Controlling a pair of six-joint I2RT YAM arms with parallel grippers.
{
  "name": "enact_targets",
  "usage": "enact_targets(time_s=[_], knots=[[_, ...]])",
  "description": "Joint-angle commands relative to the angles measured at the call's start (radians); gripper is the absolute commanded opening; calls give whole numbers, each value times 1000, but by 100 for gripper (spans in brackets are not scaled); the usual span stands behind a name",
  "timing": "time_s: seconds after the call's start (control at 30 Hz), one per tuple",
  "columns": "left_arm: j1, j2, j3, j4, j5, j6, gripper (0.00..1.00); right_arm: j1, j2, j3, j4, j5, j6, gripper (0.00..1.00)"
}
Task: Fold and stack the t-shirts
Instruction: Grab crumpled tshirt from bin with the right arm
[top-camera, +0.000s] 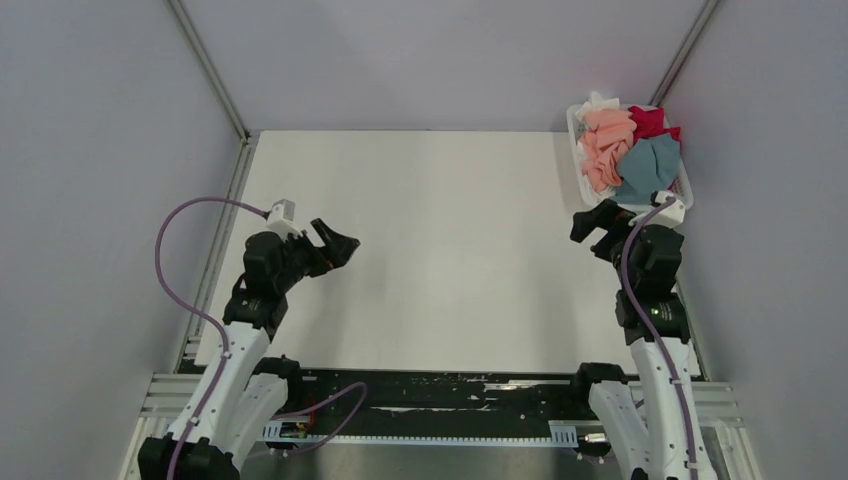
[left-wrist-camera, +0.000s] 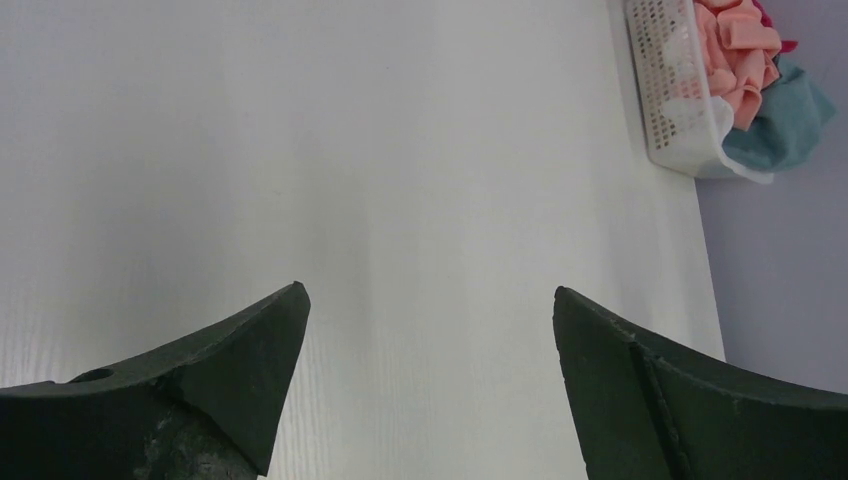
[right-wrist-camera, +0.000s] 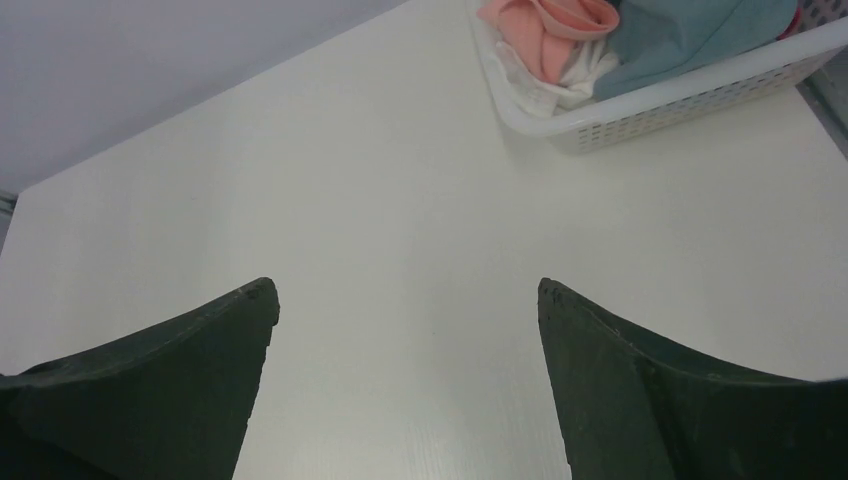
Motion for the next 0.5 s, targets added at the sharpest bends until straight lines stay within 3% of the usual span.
enact_targets(time_s=[0.0,0.17,0.47], knots=[[-1,68,60,126,30,-9,100,-1,15,88,32,115,-4,100],[-2,131,61,160,52,-4,100,-21,213,215,45,329,-83,100],[-1,173,61,143,-8,19,100,-296,777,549,53,82,-81,100]])
